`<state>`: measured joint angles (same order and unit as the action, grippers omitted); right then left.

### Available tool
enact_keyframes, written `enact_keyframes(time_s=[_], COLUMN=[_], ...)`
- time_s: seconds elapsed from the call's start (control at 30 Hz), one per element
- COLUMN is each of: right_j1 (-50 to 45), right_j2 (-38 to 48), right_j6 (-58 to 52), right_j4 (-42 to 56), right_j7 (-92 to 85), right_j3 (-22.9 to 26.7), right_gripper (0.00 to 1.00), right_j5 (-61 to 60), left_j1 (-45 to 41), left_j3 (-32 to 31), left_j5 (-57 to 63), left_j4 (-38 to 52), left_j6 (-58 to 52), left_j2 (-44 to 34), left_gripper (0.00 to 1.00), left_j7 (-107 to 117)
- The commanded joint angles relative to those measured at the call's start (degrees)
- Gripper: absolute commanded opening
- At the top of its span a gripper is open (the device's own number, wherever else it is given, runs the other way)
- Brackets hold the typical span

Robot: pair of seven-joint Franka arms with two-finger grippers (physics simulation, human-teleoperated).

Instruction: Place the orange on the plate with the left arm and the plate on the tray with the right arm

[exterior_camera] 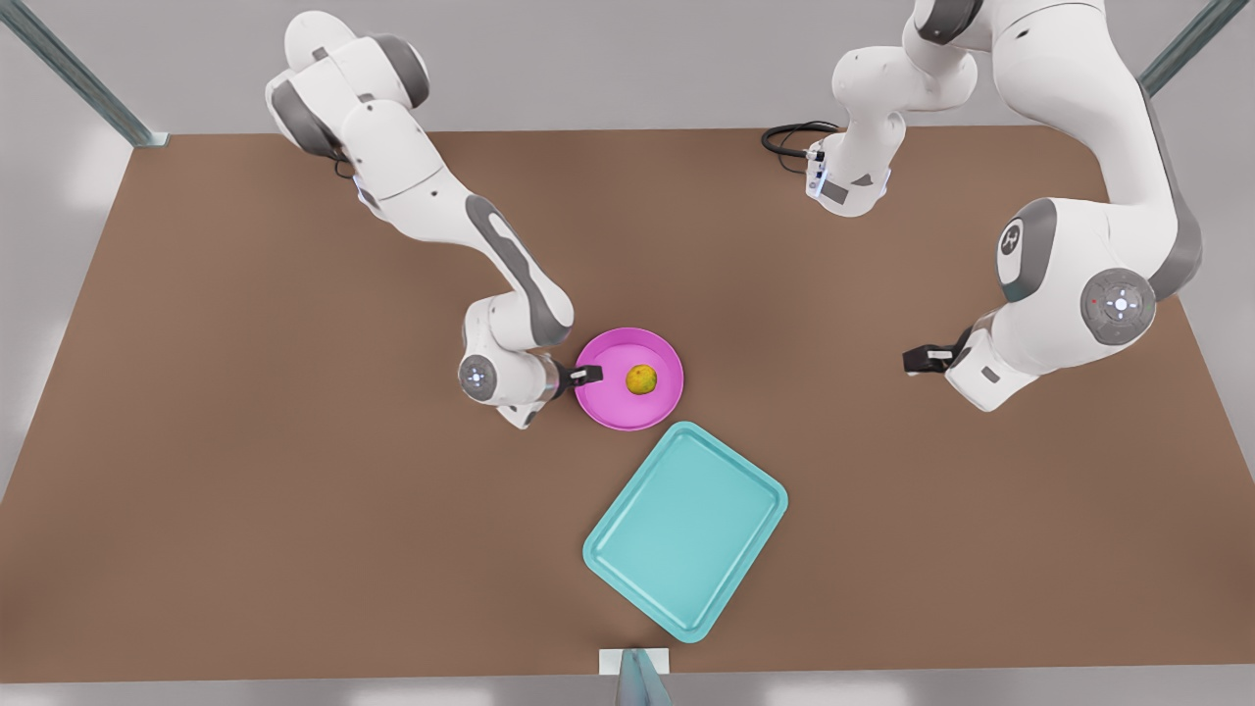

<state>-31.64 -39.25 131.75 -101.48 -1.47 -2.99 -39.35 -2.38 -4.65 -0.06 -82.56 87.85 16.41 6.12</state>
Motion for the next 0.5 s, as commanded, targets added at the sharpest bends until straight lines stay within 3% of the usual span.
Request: enact_keyframes(time_s=[0.0,0.1,0.13,0.17,0.23,0.47], right_j1=[-0.2,-0.2,-0.2,-0.2,-0.1,0.4], right_j2=[-0.5,-0.7,-0.7,-0.7,-0.8,-1.7], right_j6=[1.0,1.6,1.5,1.4,1.1,0.9], right_j4=[0.3,0.3,0.6,0.7,0.8,1.4], right_j7=[0.7,0.5,0.4,0.4,0.3,-2.6], right_j3=[0.0,0.0,-0.1,-0.1,-0.1,-0.1], right_gripper=[1.0,1.0,0.81,0.68,0.49,0.31], right_j5=[-0.1,0.0,0.1,0.1,0.1,0.2], left_j1=[0.0,0.0,0.0,0.0,0.0,0.0], left_j3=[0.1,0.3,0.3,0.3,0.3,0.3], left_j5=[0.1,0.1,0.2,0.2,0.1,0.0], left_j4=[0.0,0.0,-0.1,-0.1,-0.1,-0.2], left_j6=[2.1,1.8,1.7,1.7,1.5,1.3], left_j2=[0.2,0.2,0.2,0.2,0.2,0.1], left_gripper=[1.0,1.0,1.0,1.0,1.0,1.0], left_j7=[-3.0,-2.9,-2.9,-2.9,-2.5,-2.8])
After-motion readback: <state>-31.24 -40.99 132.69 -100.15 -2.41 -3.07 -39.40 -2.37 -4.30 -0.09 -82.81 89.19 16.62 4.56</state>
